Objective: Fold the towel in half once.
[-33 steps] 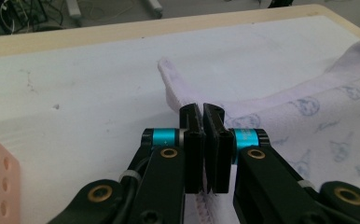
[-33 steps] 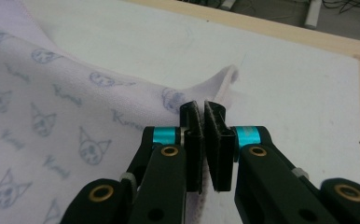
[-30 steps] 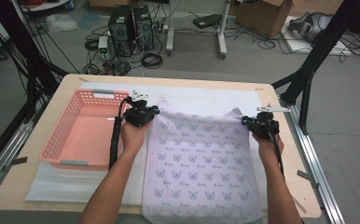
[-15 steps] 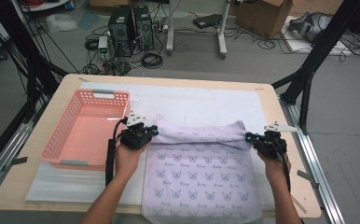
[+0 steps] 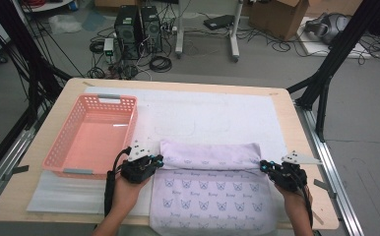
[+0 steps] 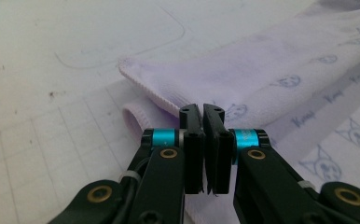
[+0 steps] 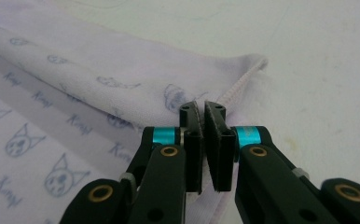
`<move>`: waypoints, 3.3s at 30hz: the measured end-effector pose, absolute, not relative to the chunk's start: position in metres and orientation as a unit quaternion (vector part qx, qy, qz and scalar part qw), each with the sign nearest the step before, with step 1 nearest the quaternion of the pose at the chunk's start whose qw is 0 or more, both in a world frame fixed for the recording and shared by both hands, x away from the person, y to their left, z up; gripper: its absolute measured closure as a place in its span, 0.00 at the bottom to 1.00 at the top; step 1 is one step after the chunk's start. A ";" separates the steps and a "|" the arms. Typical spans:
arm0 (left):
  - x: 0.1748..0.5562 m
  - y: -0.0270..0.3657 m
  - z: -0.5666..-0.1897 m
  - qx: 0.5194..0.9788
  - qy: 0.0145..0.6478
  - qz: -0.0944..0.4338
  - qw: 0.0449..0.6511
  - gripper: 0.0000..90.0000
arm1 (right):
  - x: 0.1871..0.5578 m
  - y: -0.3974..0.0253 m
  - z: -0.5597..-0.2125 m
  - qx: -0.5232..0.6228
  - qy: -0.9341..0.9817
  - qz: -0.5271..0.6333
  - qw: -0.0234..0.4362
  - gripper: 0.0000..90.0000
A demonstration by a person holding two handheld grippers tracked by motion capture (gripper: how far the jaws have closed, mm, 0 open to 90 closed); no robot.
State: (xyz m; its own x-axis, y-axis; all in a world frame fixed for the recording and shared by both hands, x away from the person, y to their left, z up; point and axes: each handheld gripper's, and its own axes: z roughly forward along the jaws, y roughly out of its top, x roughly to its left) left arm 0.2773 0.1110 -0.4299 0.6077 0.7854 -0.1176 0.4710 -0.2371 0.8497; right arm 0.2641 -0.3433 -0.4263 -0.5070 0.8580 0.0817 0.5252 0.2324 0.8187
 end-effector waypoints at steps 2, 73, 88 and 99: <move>0.272 0.113 -0.434 0.769 0.409 0.167 0.461 0.96 | 0.259 -0.343 -0.427 0.452 0.762 0.419 0.198 0.95; 0.187 0.133 -0.429 0.750 0.376 0.146 0.524 0.95 | 0.157 -0.345 -0.405 0.426 0.733 0.468 0.248 0.95; 0.173 0.141 -0.442 0.758 0.391 0.111 0.510 0.63 | 0.130 -0.360 -0.429 0.425 0.788 0.414 0.167 0.81; 0.197 0.137 -0.431 0.744 0.387 0.134 0.528 0.48 | 0.177 -0.360 -0.428 0.487 0.736 0.421 0.210 0.71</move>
State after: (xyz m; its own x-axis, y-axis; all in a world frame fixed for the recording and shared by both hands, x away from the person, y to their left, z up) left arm 0.1973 0.1370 -0.4307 0.6643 0.7174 -0.2100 0.4353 -0.1429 0.8889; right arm 0.1767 -0.3601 -0.4281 -0.4374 0.8936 0.1011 0.5404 0.1712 0.8238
